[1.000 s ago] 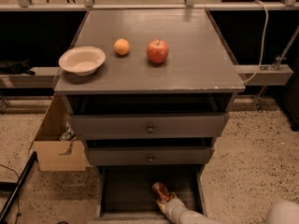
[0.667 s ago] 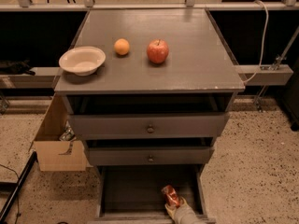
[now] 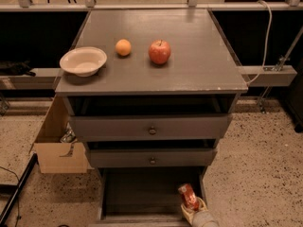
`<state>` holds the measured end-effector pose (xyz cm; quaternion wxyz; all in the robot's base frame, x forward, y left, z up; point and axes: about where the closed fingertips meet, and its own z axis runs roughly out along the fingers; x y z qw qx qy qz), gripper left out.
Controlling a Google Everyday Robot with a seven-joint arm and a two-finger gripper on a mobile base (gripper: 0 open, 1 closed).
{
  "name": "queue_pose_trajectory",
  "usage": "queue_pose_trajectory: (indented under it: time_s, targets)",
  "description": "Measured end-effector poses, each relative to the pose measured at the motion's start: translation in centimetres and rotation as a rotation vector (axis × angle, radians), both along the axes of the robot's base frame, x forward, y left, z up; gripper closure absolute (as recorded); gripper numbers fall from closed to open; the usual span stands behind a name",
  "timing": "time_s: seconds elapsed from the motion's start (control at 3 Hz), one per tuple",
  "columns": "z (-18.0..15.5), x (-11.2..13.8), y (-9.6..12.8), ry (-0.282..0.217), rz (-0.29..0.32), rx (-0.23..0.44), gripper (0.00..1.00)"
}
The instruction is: Pick coke can from bottom drawer and place on counter
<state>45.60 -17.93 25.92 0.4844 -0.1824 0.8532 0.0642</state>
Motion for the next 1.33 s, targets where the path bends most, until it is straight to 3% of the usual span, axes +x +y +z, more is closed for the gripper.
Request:
queue_pose_trajectory:
  time_s: [0.33,0.67,1.0,1.33]
  targets:
    - [0.0,0.0,-0.1,0.0,-0.002,0.0,1.0]
    - [0.6,-0.6,-0.5,-0.021,-0.007,0.045,1.0]
    - [4.7,-1.4,-2.8,-0.115,-0.042,0.073,1.0]
    - [11.8,-2.7,-5.2,-0.256,-0.076,0.046,1.0]
